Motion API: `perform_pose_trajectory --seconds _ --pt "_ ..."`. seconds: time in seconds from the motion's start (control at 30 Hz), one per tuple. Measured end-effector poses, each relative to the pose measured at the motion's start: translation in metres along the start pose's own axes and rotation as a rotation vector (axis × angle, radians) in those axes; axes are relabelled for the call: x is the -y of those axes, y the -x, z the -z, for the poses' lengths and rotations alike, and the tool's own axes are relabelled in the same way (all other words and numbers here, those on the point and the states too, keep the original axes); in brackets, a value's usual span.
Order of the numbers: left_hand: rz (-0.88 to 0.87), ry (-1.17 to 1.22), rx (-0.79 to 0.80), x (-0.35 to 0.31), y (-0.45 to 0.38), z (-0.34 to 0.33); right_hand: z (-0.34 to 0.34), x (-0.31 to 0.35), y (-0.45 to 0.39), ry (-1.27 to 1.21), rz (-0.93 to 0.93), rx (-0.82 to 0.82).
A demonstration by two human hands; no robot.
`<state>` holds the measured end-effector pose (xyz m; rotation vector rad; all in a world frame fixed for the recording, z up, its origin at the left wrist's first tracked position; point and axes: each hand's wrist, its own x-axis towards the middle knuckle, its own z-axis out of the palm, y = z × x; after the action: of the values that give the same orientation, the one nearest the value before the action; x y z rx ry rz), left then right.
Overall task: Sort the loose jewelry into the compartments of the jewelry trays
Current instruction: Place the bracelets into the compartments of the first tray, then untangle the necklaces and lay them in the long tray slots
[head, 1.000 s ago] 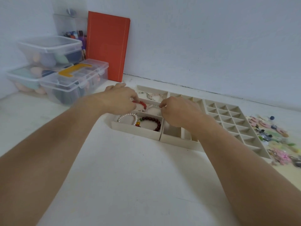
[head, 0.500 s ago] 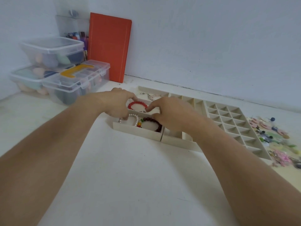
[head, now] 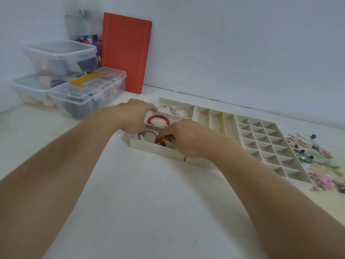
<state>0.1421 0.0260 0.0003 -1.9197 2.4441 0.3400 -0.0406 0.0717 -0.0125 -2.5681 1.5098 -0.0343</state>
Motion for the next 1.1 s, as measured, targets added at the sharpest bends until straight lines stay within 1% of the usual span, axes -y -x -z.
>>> perform_pose_trajectory --seconds 0.1,0.2,0.37,0.67,0.83,0.93,1.0,1.1 --pt "0.002 0.009 0.004 0.0 0.0 -0.001 0.0 0.0 0.0 -0.008 0.001 -0.012" --pt "0.009 0.053 0.045 0.001 0.001 0.004 0.0 0.0 0.0 -0.02 0.01 -0.048" --pt "0.016 0.0 0.105 -0.001 0.004 0.007 0.0 0.0 0.001 0.009 0.007 -0.027" --pt "0.001 0.041 0.087 0.0 0.002 0.007 0.001 0.0 0.001 -0.022 0.033 -0.037" --pt "-0.032 0.106 -0.006 0.002 -0.004 0.005 0.009 -0.003 0.005 -0.037 0.025 -0.056" --pt "-0.062 0.209 -0.078 0.008 -0.006 0.008 0.022 -0.008 0.011 -0.067 0.001 -0.09" --pt "-0.076 0.283 -0.164 0.011 -0.005 0.011 0.037 -0.016 0.019 -0.136 -0.036 -0.15" --pt "-0.089 0.359 -0.316 0.006 0.0 0.009 0.062 -0.031 0.039 -0.229 -0.062 -0.29"
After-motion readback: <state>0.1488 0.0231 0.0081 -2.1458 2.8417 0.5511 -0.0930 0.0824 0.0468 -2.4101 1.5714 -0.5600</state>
